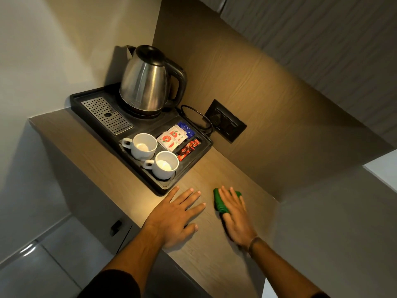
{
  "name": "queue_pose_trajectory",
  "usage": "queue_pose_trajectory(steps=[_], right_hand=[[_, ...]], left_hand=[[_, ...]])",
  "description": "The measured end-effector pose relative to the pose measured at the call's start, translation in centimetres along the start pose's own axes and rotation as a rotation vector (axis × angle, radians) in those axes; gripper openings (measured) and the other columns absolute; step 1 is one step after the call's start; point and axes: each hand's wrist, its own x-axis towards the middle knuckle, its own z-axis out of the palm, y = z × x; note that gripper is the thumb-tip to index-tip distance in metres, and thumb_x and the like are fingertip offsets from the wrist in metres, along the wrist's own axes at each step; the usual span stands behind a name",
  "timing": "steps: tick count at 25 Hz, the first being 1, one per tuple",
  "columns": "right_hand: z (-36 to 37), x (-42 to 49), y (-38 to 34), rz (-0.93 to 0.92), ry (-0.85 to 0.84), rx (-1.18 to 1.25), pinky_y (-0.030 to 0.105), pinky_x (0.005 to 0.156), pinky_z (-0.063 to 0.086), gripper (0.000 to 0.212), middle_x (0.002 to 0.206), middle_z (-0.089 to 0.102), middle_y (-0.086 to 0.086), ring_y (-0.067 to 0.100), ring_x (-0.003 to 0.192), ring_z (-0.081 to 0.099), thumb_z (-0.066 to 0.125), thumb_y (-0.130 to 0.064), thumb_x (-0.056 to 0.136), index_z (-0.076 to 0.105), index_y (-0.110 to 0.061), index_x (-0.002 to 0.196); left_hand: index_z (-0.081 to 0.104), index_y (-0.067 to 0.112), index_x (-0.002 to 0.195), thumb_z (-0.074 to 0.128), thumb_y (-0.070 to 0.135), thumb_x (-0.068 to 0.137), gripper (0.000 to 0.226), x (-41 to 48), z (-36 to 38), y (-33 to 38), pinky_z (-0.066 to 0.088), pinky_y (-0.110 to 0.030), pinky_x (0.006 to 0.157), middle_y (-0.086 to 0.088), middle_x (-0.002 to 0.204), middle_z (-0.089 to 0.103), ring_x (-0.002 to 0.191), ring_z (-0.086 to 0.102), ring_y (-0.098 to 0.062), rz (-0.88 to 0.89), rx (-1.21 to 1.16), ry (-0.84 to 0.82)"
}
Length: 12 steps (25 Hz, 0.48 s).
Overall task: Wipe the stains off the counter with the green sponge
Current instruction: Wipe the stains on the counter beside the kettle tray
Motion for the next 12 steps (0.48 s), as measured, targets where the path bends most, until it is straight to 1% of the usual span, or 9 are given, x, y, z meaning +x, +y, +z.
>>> queue_pose_trajectory(steps=[1,3,4,5,7,8,9,10,12], right_hand=[[-0.7,0.4,1.0,0.048,0.002,-0.019,0.048,0.126,-0.004,0.062,0.170,0.008,-0.010,0.018,0.159,0.000,0.032,-0.040,0.101,0.014,-0.038,0.160],[-1.4,1.9,0.8,0.226,0.064,-0.015,0.053,0.127,-0.002,0.067,0.166,0.006,-0.008,0.025,0.159,0.004,0.043,-0.018,0.098,0.020,-0.030,0.159],[-1.0,1.9,-0.3,0.261,0.082,-0.004,0.054,0.127,-0.002,0.070,0.166,0.007,-0.009,0.025,0.159,0.003,0.044,-0.012,0.096,0.021,-0.029,0.160],[-0.1,1.0,-1.3,0.227,0.084,0.005,0.052,0.127,-0.004,0.070,0.168,0.007,-0.009,0.022,0.159,0.002,0.042,-0.014,0.095,0.020,-0.030,0.160],[1.7,-3.1,-1.5,0.057,0.047,-0.002,0.044,0.127,-0.009,0.065,0.172,0.008,-0.012,0.016,0.158,-0.002,0.031,-0.026,0.099,0.015,-0.036,0.161],[1.4,-4.8,-1.0,0.021,0.024,-0.009,0.043,0.127,-0.009,0.063,0.172,0.008,-0.013,0.015,0.158,-0.002,0.028,-0.030,0.100,0.013,-0.038,0.161],[0.6,-5.3,0.0,0.020,0.020,-0.005,0.046,0.127,-0.007,0.063,0.172,0.009,-0.013,0.016,0.158,-0.002,0.029,-0.030,0.100,0.013,-0.037,0.161],[-0.2,-4.6,0.8,0.064,0.024,-0.010,0.049,0.127,-0.004,0.065,0.171,0.009,-0.012,0.017,0.159,-0.001,0.031,-0.026,0.098,0.014,-0.036,0.160],[-1.6,-2.3,0.5,0.255,0.080,-0.001,0.052,0.127,-0.002,0.070,0.168,0.008,-0.010,0.021,0.159,0.001,0.035,-0.020,0.092,0.019,-0.031,0.159]], left_hand=[[0.006,0.039,0.165,0.021,0.065,0.105,0.067,-0.1,0.0,0.0,-0.007,-0.057,0.129,0.003,0.176,-0.009,0.161,-0.013,-0.019,0.003,0.003,-0.001],[0.006,0.039,0.165,0.021,0.065,0.105,0.067,-0.1,-0.1,0.0,-0.007,-0.057,0.129,0.003,0.176,-0.010,0.161,-0.014,-0.019,0.009,0.009,0.001],[0.006,0.039,0.165,0.021,0.065,0.105,0.067,0.0,-0.2,-0.1,-0.006,-0.057,0.129,0.003,0.176,-0.009,0.161,-0.013,-0.019,0.014,0.005,0.000],[0.006,0.039,0.165,0.022,0.064,0.105,0.067,-0.1,-0.1,-0.2,-0.006,-0.057,0.129,0.003,0.177,-0.008,0.161,-0.013,-0.019,0.015,0.003,0.003],[0.007,0.039,0.165,0.022,0.064,0.105,0.067,-0.2,0.1,-0.2,-0.005,-0.057,0.129,0.002,0.177,-0.006,0.161,-0.010,-0.020,0.008,0.006,0.020],[0.007,0.039,0.165,0.022,0.064,0.105,0.067,-0.2,0.2,-0.2,-0.004,-0.057,0.129,0.002,0.177,-0.005,0.161,-0.010,-0.020,0.009,0.005,0.023],[0.007,0.038,0.165,0.022,0.064,0.105,0.067,-0.1,0.2,-0.1,-0.003,-0.058,0.129,0.002,0.176,-0.005,0.161,-0.010,-0.020,0.016,0.000,0.022],[0.007,0.038,0.165,0.022,0.064,0.105,0.067,0.0,0.1,-0.1,-0.003,-0.058,0.129,0.002,0.176,-0.006,0.161,-0.010,-0.020,0.020,0.000,0.019],[0.005,0.038,0.165,0.020,0.065,0.105,0.067,0.3,-0.1,-0.3,-0.002,-0.058,0.130,0.003,0.177,-0.007,0.161,-0.011,-0.019,0.023,0.011,0.022]])
